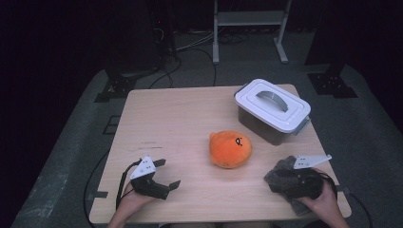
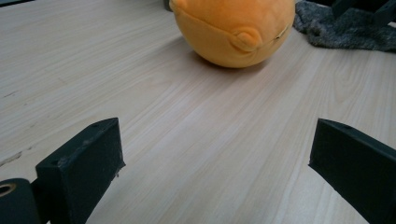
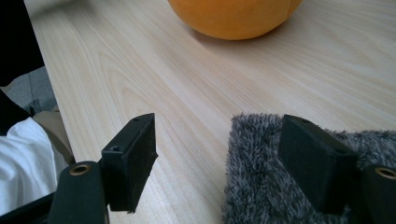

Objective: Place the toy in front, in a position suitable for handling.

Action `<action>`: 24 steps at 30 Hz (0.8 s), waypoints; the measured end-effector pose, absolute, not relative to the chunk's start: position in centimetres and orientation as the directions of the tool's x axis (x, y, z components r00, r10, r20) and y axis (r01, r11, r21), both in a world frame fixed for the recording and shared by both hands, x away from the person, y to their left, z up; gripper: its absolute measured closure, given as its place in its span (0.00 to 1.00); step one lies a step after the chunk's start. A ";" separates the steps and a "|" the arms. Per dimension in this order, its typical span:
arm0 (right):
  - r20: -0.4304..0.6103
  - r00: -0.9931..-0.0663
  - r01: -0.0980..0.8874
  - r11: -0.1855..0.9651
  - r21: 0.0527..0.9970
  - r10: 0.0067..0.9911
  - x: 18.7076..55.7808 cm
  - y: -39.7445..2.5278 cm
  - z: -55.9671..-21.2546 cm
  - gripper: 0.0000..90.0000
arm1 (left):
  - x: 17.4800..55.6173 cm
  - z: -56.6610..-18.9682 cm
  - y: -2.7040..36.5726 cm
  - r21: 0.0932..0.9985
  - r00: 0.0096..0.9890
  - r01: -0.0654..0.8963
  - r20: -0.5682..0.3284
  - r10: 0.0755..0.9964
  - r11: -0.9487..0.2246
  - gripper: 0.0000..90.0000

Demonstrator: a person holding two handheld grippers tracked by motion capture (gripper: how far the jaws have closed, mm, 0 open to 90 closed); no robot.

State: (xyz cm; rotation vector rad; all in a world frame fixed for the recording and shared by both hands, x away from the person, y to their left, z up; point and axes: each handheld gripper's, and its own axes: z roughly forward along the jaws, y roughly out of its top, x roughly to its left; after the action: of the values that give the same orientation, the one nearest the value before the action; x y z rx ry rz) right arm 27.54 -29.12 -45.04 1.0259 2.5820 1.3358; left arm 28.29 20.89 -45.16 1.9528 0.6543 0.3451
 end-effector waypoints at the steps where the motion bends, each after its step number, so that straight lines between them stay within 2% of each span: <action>1: 0.246 -0.775 0.536 0.398 0.744 0.583 27.6 -29.2 -45.1 0.30 | 28.3 -45.1 20.8 0.889 0.814 0.290 -0.035 0.580 -0.354 0.02; 12: 0.270 -0.771 0.544 0.376 0.750 0.577 27.7 -29.3 -45.1 0.30 | 29.5 -43.6 19.2 0.905 0.839 0.243 -0.015 0.543 -0.350 0.02; 24: 0.262 -0.778 0.536 0.387 0.751 0.571 27.5 -29.1 -45.0 0.30 | 32.3 -41.2 13.8 0.907 0.899 0.137 0.054 0.434 -0.398 0.02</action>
State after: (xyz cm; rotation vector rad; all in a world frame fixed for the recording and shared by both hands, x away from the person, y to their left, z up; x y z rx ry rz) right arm 27.54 -29.08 -44.98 1.0310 2.5830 1.3747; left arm 32.33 13.80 -41.20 1.9741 0.4159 0.3420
